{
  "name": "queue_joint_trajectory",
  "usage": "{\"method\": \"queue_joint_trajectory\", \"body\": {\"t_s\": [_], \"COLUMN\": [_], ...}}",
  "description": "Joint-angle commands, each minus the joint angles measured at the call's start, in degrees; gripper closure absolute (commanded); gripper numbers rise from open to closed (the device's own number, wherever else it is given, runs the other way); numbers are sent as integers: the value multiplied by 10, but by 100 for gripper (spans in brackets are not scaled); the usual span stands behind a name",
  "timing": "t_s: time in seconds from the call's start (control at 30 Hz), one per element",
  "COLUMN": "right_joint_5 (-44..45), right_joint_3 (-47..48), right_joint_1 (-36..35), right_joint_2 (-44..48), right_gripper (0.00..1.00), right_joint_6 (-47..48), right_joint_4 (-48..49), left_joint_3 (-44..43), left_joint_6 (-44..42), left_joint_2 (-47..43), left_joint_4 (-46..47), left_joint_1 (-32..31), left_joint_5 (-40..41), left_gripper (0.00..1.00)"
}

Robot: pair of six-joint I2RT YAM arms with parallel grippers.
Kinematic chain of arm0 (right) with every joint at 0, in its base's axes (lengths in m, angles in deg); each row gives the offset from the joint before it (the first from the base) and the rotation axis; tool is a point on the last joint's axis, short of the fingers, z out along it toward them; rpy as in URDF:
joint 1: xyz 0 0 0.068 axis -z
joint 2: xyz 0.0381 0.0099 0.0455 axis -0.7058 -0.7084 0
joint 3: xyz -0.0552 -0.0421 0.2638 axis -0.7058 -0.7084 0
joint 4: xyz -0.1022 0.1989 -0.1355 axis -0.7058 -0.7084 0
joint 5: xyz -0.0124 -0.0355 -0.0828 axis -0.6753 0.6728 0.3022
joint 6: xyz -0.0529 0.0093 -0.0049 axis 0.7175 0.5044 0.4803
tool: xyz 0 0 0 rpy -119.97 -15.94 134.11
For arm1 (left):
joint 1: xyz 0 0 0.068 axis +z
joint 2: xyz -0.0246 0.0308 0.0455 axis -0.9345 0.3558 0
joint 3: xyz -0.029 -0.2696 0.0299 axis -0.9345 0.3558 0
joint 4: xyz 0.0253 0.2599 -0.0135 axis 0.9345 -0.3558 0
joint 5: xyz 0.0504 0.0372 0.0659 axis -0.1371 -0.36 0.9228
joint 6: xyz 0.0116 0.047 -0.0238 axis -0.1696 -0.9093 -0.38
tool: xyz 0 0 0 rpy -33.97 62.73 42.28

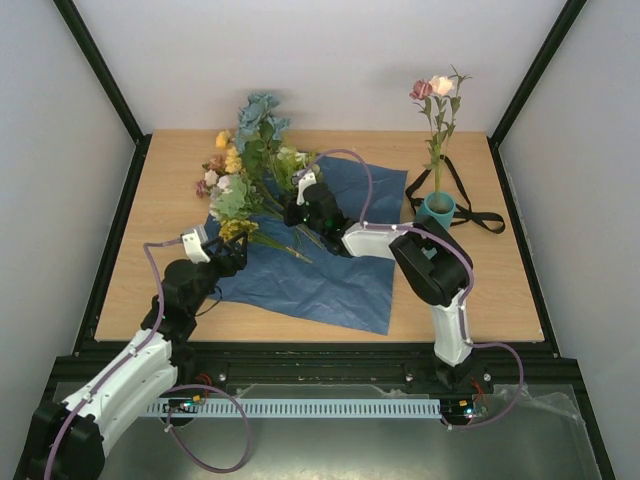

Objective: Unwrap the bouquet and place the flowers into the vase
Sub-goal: Pick up the fake flower from the wrapping paper, then insert the fake flower into the vase.

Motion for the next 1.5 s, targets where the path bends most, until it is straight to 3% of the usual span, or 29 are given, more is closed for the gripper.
{"method": "queue_joint_trajectory", "body": {"t_s": [0.0, 0.47, 0.7, 0.87, 1.0, 1.2, 1.47], "right_joint_5": [15, 42, 64, 43, 52, 64, 86], "right_joint_3": [-21, -165, -205, -246, -256, -304, -315], "right_joint_1": [-2, -2, -2, -9, -40, -93, -147], "right_joint_2": [43, 123, 179, 232, 271, 304, 307], "right_gripper": [99, 99, 99, 99, 99, 99, 99], "right_joint_6": [-3, 19, 2, -72, -115, -155, -154], "right_joint_4": [114, 361, 388, 389, 299, 308, 311], "left_joint_3": [-1, -1, 2, 11, 11, 7, -14], "left_joint_6": [-2, -1, -4, -7, 7, 27, 5], "left_joint_2": [9, 21, 29, 40, 59, 118, 166], "left_joint_4": [25, 38, 69, 147, 191, 265, 266], "left_joint_1": [-1, -1, -2, -13, -23, -29, -58], "left_joint_5": [-11, -27, -69, -172, -217, -295, -311], "left_gripper": [10, 12, 13, 19, 25, 29, 30]}}
